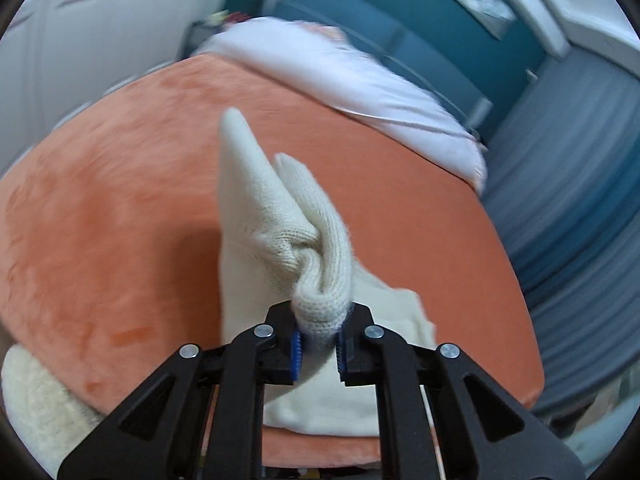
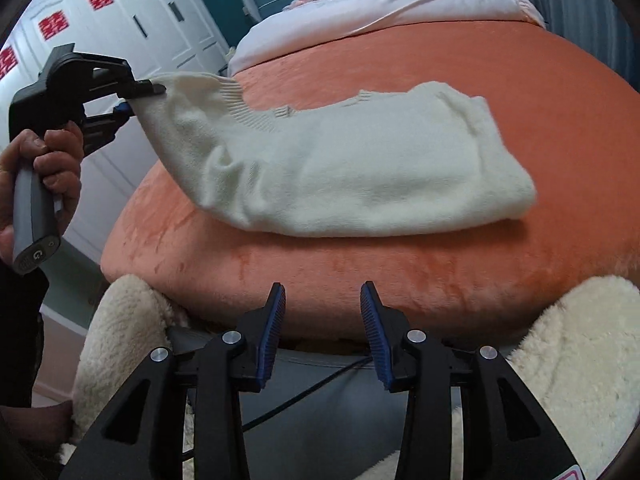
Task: Fold small clothes
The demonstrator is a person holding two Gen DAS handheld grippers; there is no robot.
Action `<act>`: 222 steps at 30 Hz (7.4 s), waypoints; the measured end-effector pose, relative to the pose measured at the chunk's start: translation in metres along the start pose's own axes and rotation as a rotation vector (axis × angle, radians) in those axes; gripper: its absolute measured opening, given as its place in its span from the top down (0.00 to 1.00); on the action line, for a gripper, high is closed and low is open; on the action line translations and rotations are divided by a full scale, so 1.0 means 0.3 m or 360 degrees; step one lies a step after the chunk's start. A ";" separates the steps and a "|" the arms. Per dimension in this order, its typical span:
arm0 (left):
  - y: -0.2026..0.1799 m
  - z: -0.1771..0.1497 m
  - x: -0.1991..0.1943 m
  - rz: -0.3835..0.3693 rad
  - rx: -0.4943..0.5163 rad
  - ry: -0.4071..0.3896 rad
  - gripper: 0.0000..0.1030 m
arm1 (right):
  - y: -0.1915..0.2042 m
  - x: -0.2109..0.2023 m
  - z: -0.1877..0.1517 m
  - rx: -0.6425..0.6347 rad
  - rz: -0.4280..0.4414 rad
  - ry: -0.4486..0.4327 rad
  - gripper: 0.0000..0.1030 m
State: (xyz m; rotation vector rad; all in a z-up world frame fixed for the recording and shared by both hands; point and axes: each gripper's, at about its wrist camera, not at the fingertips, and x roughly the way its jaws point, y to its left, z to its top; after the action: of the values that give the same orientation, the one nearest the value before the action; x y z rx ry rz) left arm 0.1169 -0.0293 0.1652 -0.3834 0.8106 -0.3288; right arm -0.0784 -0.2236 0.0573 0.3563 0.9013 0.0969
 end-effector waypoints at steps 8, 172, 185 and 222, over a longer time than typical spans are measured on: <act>-0.329 -0.362 0.403 0.0027 0.0493 0.0527 0.89 | -0.256 -0.082 0.002 0.0410 -0.0037 -0.0102 0.61; -0.127 -0.449 0.374 0.0579 0.0526 0.0577 0.30 | -0.338 0.144 0.271 0.0061 -0.0352 0.0085 0.93; -0.111 -0.482 0.323 0.0505 0.0526 0.0609 0.24 | -0.406 0.096 0.209 0.0228 -0.0373 0.0173 0.90; 0.048 -0.464 0.264 0.0601 0.0388 0.0541 0.17 | -0.358 0.093 0.131 0.0110 -0.0420 0.0195 0.61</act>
State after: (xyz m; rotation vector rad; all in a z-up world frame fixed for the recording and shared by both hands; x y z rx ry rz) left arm 0.0655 -0.0787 0.0210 0.0609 1.1399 -0.1362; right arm -0.0376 -0.3282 0.0218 0.2949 1.0673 -0.1574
